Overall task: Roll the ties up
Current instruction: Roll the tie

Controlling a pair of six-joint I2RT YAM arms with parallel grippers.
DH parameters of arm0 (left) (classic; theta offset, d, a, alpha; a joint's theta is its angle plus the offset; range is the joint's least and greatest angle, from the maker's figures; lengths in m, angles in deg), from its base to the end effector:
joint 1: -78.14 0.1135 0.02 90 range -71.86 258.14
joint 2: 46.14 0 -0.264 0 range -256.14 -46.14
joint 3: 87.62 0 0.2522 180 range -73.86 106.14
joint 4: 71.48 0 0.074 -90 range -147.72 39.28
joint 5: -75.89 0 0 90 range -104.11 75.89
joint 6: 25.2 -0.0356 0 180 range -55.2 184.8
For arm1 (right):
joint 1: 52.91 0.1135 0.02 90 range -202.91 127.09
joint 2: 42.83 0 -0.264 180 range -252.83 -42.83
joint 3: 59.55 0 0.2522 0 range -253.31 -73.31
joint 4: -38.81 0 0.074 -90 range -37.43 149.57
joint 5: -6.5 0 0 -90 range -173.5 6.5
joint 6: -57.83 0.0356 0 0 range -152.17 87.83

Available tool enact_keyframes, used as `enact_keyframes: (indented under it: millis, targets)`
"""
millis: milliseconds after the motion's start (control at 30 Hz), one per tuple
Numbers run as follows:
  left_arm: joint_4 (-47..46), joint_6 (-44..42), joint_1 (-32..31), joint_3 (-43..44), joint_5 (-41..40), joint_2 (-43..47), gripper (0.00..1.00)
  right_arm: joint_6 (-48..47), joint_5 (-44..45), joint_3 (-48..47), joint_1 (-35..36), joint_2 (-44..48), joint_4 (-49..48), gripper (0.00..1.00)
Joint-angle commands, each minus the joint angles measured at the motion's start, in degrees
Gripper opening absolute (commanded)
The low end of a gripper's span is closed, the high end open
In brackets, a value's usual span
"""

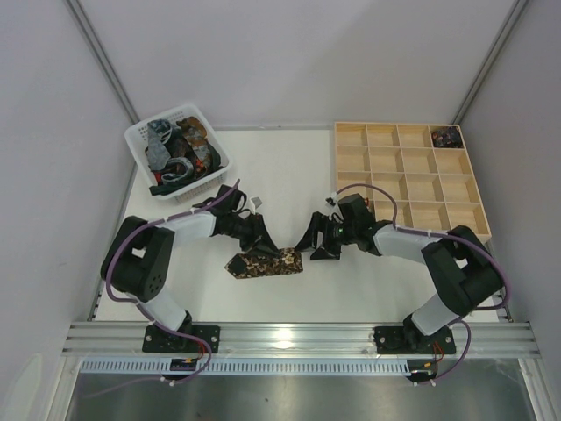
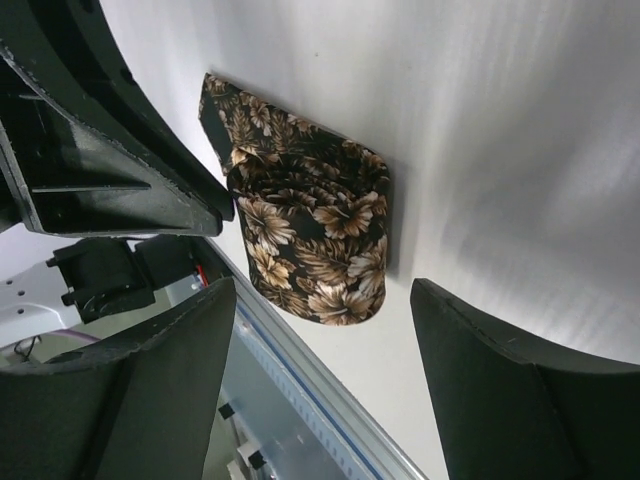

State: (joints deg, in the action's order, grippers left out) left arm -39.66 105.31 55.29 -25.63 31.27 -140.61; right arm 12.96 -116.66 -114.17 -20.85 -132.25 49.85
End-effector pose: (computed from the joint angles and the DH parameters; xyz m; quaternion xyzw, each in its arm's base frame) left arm 0.2632 -0.1384 0.1521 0.0533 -0.9020 0.4278 0.0229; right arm 0.2411 0.1740 0.1591 -0.0055 0.8946 0.4314 0.1166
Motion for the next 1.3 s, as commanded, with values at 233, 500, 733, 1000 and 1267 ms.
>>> enact_keyframes:
  millis: [233, 500, 733, 1000, 1267]
  targets:
    - [-1.5, -0.8, -0.4, 0.5, 0.6, -2.1, 0.22, 4.0, -6.6, 3.3, -0.1, -4.9, -13.6, 0.73]
    - [-1.5, -2.2, -0.1, 0.9, -0.1, -3.9, 0.21, 8.0, -8.8, 7.0, 0.3, -7.1, -24.2, 0.68]
    - [-1.3, -2.7, 0.9, 1.5, -0.5, -4.6, 0.20, 10.3, -10.3, 6.6, 1.8, -10.6, -29.4, 0.67]
    - [-1.5, -2.6, 1.0, 1.1, -0.4, -4.1, 0.20, 13.8, -9.9, 6.1, 3.6, -12.3, -32.9, 0.65]
    - [-1.0, -2.8, 1.0, 0.9, -0.7, -3.2, 0.20, 18.2, -9.3, 6.8, 4.5, -13.8, -36.3, 0.56]
